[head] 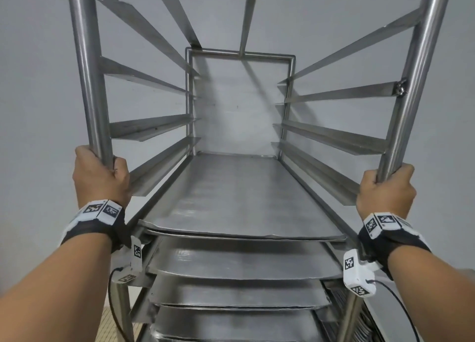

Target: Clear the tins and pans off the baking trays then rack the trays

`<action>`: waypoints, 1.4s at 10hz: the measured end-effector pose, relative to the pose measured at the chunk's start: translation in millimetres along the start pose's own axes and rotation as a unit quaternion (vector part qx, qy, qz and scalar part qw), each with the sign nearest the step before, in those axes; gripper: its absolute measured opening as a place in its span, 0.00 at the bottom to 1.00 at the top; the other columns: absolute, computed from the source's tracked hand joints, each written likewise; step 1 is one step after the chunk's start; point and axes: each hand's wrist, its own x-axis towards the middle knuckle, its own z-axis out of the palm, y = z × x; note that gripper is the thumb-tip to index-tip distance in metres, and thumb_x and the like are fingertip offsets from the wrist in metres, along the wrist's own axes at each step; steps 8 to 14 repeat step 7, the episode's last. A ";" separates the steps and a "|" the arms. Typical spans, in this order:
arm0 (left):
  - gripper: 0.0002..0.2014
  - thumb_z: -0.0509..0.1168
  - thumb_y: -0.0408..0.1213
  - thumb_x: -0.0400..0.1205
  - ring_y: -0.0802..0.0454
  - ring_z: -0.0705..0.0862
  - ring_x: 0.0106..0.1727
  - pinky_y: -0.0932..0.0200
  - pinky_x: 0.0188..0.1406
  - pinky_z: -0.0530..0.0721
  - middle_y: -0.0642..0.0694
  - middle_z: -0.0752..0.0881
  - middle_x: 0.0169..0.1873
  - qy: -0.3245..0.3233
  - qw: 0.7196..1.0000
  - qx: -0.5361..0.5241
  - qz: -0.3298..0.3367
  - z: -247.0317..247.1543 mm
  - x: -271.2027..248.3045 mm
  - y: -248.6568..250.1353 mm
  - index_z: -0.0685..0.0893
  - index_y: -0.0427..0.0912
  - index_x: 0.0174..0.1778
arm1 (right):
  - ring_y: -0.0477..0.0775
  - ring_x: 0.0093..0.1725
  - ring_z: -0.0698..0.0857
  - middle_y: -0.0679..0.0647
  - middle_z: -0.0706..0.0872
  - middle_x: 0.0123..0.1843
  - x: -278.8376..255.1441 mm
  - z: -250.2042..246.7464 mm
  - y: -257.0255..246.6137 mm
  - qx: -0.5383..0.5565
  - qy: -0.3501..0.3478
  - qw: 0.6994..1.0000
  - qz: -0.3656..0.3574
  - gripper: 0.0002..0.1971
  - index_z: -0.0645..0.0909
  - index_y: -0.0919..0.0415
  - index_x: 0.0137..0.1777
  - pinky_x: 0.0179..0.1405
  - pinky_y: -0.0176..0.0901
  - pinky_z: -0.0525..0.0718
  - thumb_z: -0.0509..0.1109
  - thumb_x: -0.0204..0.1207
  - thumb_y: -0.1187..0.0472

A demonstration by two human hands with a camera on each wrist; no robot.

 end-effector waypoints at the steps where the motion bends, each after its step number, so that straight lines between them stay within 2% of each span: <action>1: 0.13 0.61 0.35 0.81 0.39 0.74 0.44 0.46 0.44 0.75 0.29 0.79 0.49 -0.005 1.000 0.007 0.002 3.4 0.9 -3.3 0.71 0.31 0.57 | 0.67 0.33 0.78 0.65 0.77 0.36 -3.5 4.4 5.0 0.010 -0.005 1.000 -0.003 0.09 0.69 0.68 0.54 0.32 0.50 0.76 0.61 0.80 0.62; 3: 0.13 0.61 0.32 0.82 0.36 0.75 0.41 0.45 0.40 0.75 0.27 0.80 0.48 -0.033 0.999 0.009 -0.003 -3.2 -0.8 0.3 0.68 0.31 0.59 | 0.69 0.33 0.82 0.64 0.79 0.36 -4.4 -3.8 0.2 0.016 -0.039 0.999 -0.014 0.11 0.68 0.67 0.55 0.31 0.51 0.79 0.62 0.83 0.60; 4: 0.16 0.60 0.34 0.85 0.31 0.79 0.42 0.45 0.40 0.74 0.27 0.80 0.45 -0.094 0.994 0.035 -0.030 -11.8 2.8 7.6 0.65 0.31 0.63 | 0.71 0.39 0.84 0.66 0.79 0.41 -6.3 -14.3 -9.3 0.013 -0.091 0.996 0.011 0.13 0.67 0.69 0.59 0.36 0.54 0.81 0.62 0.85 0.59; 5: 0.20 0.63 0.39 0.86 0.29 0.81 0.49 0.47 0.43 0.73 0.29 0.79 0.47 -0.237 0.968 0.067 -0.046 -33.2 6.4 12.6 0.62 0.31 0.64 | 0.75 0.55 0.82 0.74 0.81 0.58 -1.7 -30.8 -24.3 -0.062 -0.199 0.976 0.071 0.19 0.66 0.72 0.66 0.50 0.59 0.81 0.65 0.83 0.60; 6: 0.30 0.69 0.45 0.82 0.33 0.80 0.60 0.45 0.53 0.80 0.35 0.78 0.58 -0.315 0.948 0.044 0.007 -70.0 2.4 7.4 0.62 0.38 0.72 | 0.73 0.73 0.68 0.71 0.71 0.73 5.6 -59.5 -54.7 -0.190 -0.287 0.935 0.088 0.35 0.66 0.68 0.74 0.69 0.64 0.71 0.74 0.75 0.49; 7: 0.38 0.68 0.50 0.80 0.43 0.76 0.72 0.45 0.69 0.78 0.43 0.73 0.74 -0.312 0.948 0.048 0.043 -105.5 -51.8 -55.9 0.56 0.55 0.84 | 0.64 0.74 0.73 0.61 0.77 0.73 2.5 -105.0 -97.0 0.001 -0.199 0.978 -0.059 0.30 0.75 0.57 0.75 0.71 0.60 0.75 0.77 0.75 0.50; 14: 0.38 0.68 0.50 0.80 0.43 0.76 0.72 0.45 0.69 0.78 0.43 0.73 0.74 -0.312 0.948 0.048 0.043 -105.5 -51.8 -55.9 0.56 0.55 0.84 | 0.64 0.74 0.73 0.61 0.77 0.73 2.5 -105.0 -97.0 0.001 -0.199 0.978 -0.059 0.30 0.75 0.57 0.75 0.71 0.60 0.75 0.77 0.75 0.50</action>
